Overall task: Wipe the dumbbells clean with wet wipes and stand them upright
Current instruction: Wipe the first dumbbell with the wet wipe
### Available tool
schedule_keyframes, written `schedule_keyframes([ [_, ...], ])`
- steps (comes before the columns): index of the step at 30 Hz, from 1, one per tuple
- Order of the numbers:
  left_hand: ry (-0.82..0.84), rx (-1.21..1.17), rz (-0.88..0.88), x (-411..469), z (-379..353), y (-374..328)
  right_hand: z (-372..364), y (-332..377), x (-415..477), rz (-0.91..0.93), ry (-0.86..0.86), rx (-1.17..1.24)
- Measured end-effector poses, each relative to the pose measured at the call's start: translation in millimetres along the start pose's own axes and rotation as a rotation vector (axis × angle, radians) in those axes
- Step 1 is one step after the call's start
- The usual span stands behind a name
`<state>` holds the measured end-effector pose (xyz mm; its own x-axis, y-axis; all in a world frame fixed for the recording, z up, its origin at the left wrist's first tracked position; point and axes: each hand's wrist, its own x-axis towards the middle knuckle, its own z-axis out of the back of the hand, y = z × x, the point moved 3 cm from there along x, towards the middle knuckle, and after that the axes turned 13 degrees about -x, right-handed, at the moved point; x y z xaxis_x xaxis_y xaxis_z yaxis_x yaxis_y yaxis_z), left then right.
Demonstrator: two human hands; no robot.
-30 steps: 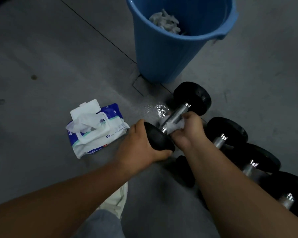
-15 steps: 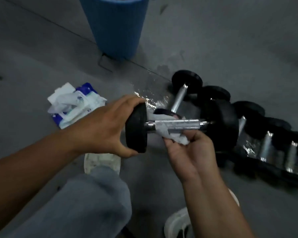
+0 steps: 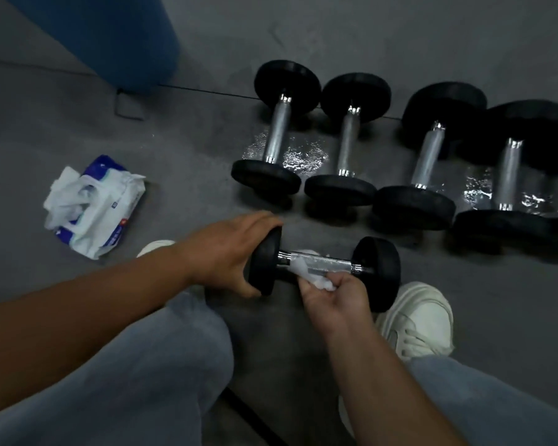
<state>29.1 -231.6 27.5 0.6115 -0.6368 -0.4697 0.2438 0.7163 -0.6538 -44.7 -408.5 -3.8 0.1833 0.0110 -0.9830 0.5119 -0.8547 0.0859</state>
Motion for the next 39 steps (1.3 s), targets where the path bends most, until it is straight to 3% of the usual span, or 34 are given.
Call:
schedule_keyframes([
  [2,0.018,-0.001,0.015,8,3,3,1,4,3,0.013,0.016,-0.071],
  [6,0.05,0.007,0.04,10,13,1,8,-6,-23,0.158,0.045,-0.618],
  [8,0.023,0.05,0.029,5,14,-3,3,-5,-34,0.483,0.013,-0.923],
  [11,-0.097,0.088,-0.011,-11,6,-5,-28,1,-37,1.168,-0.025,-1.446],
  [13,-0.101,0.13,0.014,-15,-2,-6,-46,-10,-27,1.397,0.023,-1.882],
  [14,-0.106,0.157,0.016,-13,-4,-5,-46,-16,-21,1.44,-0.037,-2.083],
  [17,-0.131,0.18,0.003,-8,-3,-2,-29,-21,-14,1.432,-0.178,-2.47],
  [21,-0.149,0.118,-0.004,-5,-10,6,-45,-4,-7,1.351,-0.108,-2.702],
  [24,-0.166,0.136,0.006,-5,-9,5,-68,-3,-2,1.109,-0.142,-2.752],
  [31,-0.112,0.165,0.086,0,1,-6,-43,-12,-29,1.308,-0.143,-2.74],
  [35,-0.076,0.2,0.141,2,11,-15,-41,-20,-38,1.242,-0.174,-2.732],
  [37,-0.046,0.206,0.168,4,13,-17,-27,-26,-42,1.158,-0.066,-2.83],
  [39,-0.026,0.198,0.191,10,17,-16,-34,-21,-36,1.194,-0.017,-2.803],
])
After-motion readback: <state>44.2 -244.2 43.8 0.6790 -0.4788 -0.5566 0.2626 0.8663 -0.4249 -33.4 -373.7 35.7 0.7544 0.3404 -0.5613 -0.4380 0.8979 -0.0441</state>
